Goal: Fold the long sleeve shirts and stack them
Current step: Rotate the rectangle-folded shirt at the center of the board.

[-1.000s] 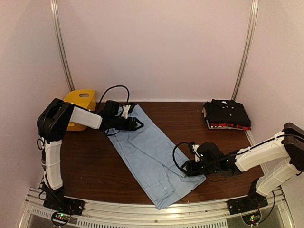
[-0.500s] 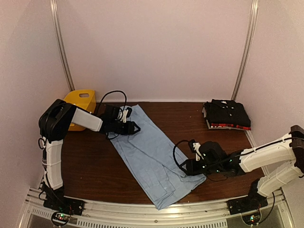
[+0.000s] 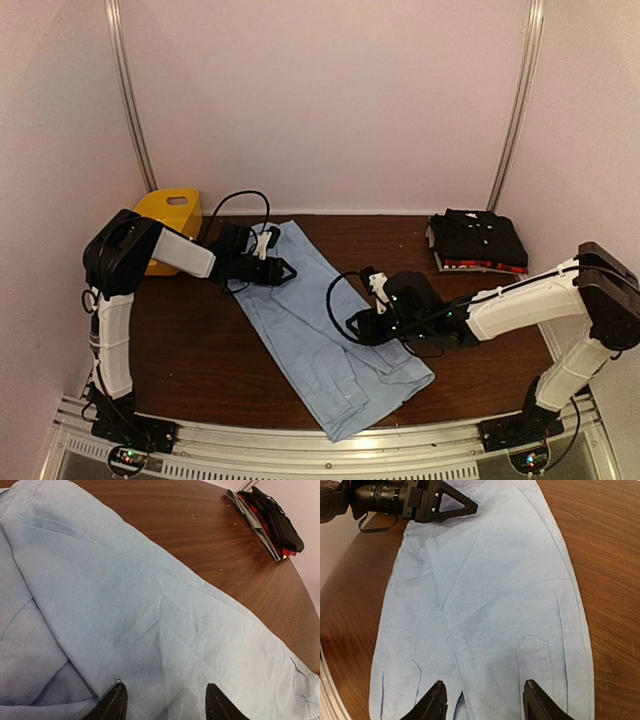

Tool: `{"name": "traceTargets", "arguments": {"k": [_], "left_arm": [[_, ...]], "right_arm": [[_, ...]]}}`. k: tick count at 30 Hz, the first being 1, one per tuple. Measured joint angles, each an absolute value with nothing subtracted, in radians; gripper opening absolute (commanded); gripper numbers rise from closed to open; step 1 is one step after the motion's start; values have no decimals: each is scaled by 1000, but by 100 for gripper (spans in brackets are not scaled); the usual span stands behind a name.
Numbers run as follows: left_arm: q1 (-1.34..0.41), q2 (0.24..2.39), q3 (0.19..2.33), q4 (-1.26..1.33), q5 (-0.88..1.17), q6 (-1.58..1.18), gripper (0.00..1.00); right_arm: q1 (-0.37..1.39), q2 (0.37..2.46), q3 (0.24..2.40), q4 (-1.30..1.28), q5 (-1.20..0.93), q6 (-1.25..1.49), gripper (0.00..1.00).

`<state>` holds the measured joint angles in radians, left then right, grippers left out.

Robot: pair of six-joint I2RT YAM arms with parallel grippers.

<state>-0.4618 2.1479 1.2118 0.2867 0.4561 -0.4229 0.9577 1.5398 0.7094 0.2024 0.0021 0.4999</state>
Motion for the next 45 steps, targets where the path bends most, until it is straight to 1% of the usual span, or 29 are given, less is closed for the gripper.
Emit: {"name": "traceTargets", "arguments": {"k": [6, 15, 18, 22, 28, 32, 36, 41, 45], "left_arm": [[-462, 2179, 1253, 272, 525, -366, 55], [-480, 2269, 1414, 188, 608, -308, 56], [-488, 2312, 1489, 150, 630, -304, 56], [-501, 2368, 1592, 104, 636, -303, 59], [-512, 2373, 1631, 77, 617, -311, 62], [-512, 2323, 1584, 78, 554, -318, 63], [-512, 2171, 1464, 69, 426, -318, 64], [-511, 1953, 1316, 74, 259, -320, 65], [-507, 1869, 1228, 77, 175, -329, 65]], "right_arm": [[944, 1739, 839, 196, -12, 395, 52], [883, 1841, 874, 199, -98, 348, 49], [876, 1843, 863, 226, -115, 376, 48], [876, 1831, 790, 340, -132, 458, 47], [925, 1824, 708, 493, -152, 604, 46], [1011, 1860, 738, 528, -165, 669, 47], [1061, 1897, 794, 525, -192, 693, 50], [1057, 1896, 854, 475, -196, 664, 52], [1020, 1896, 943, 428, -189, 612, 53]]}}
